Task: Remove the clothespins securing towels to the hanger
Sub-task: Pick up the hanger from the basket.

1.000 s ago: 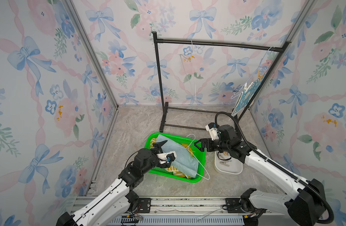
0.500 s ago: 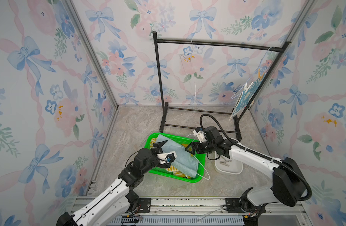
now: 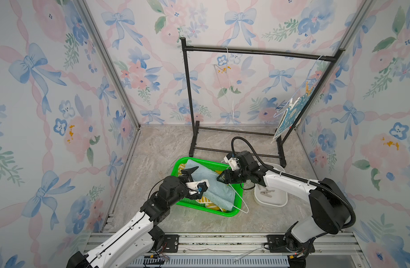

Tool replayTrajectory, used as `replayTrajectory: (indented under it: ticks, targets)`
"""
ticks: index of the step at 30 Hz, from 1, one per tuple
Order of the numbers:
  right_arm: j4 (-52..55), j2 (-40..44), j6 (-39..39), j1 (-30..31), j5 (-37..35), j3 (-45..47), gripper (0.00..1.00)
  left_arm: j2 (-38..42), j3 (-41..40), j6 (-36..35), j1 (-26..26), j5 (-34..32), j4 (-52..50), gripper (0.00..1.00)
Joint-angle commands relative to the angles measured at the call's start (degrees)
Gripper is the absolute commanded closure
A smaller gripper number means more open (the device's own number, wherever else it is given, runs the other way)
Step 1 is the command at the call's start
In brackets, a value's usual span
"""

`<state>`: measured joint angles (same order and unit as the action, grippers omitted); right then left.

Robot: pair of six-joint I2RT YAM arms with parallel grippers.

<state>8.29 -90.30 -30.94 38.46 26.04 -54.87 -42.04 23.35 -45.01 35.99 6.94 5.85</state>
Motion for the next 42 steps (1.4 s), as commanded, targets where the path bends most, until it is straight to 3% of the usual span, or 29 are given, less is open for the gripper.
replayTrajectory:
  ticks: [1,8,22,42]
  targets:
    - [-1.40,-0.84,-0.14,0.65,1.30,-1.23,0.51,0.58,0.20,-0.52,0.14,1.00,-1.03,0.02]
    - [-1.32,-0.58,-0.02,0.59,1.78,-1.26,0.63,0.73,0.22,-0.58,0.18,0.91,-1.15,0.02]
    - [-2.98,-2.51,-0.34,0.65,2.44,0.12,0.64,0.66,0.22,-0.52,0.17,0.92,-1.19,0.02]
    - [4.58,6.53,4.63,0.30,-0.63,-2.41,0.98,2.46,-0.15,0.84,0.14,-1.54,0.75,0.02]
